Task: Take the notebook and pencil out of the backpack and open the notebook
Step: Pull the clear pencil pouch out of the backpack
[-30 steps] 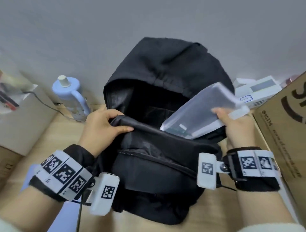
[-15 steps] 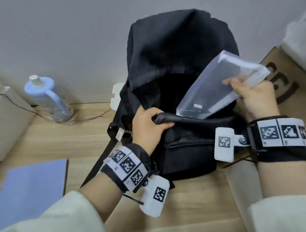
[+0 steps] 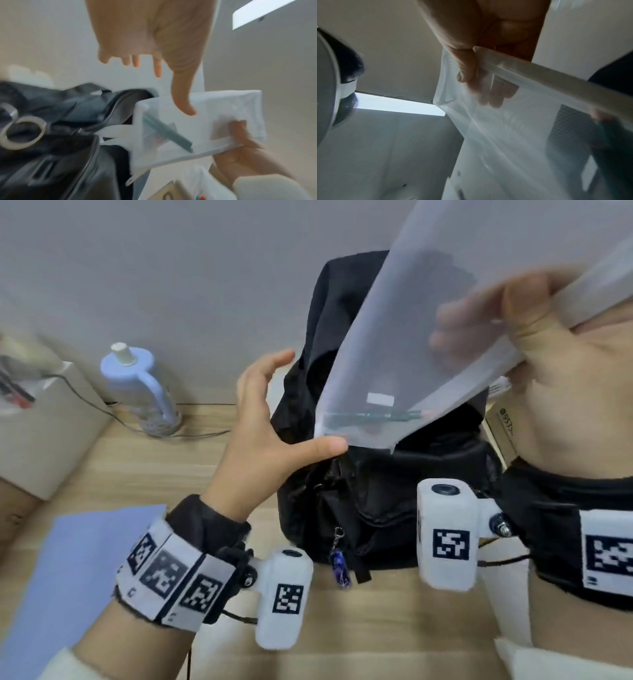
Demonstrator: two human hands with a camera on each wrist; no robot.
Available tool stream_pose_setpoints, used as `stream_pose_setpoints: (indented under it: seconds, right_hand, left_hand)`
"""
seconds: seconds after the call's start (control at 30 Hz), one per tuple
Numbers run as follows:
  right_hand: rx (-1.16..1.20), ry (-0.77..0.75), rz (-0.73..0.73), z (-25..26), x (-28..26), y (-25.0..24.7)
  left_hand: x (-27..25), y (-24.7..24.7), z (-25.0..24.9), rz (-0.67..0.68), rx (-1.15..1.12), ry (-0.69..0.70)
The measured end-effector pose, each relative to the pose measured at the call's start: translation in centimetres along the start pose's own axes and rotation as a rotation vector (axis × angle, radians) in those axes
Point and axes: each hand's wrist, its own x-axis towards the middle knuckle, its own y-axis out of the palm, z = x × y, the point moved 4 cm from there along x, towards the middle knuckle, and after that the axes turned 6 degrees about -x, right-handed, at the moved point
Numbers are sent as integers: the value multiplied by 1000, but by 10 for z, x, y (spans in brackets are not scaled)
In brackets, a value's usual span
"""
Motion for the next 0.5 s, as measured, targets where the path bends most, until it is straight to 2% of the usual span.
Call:
stream_pose_setpoints:
  seconds: [0.07, 0.1, 0.13, 0.2, 0.3, 0.37, 0.43, 0.5]
  right_hand:
    - [48, -2, 97, 6, -9, 36]
    - [89, 27, 146, 4, -14, 58]
    - [130, 86, 200, -3, -20, 80]
    - [144, 226, 365, -23, -37, 125]
    - [-61, 380, 739, -61, -84, 185]
    - [-241, 443, 927, -82, -122, 202]
    - [-271, 494, 1019, -90, -152, 221]
    - [-203, 583, 976, -93, -167, 238]
  left_hand:
    - [-11, -11, -14, 125, -123, 41]
    - [-17, -19, -12, 144, -158, 1]
    - [-25, -29, -3, 103, -181, -68]
    - [-45, -63, 30, -89, -244, -201]
    - [-84, -116, 75, -317, -496, -378]
    - [-102, -135, 92, -409, -692, -499]
    - [-116, -152, 100, -433, -781, -579]
    - [-126, -167, 108, -479, -838, -600]
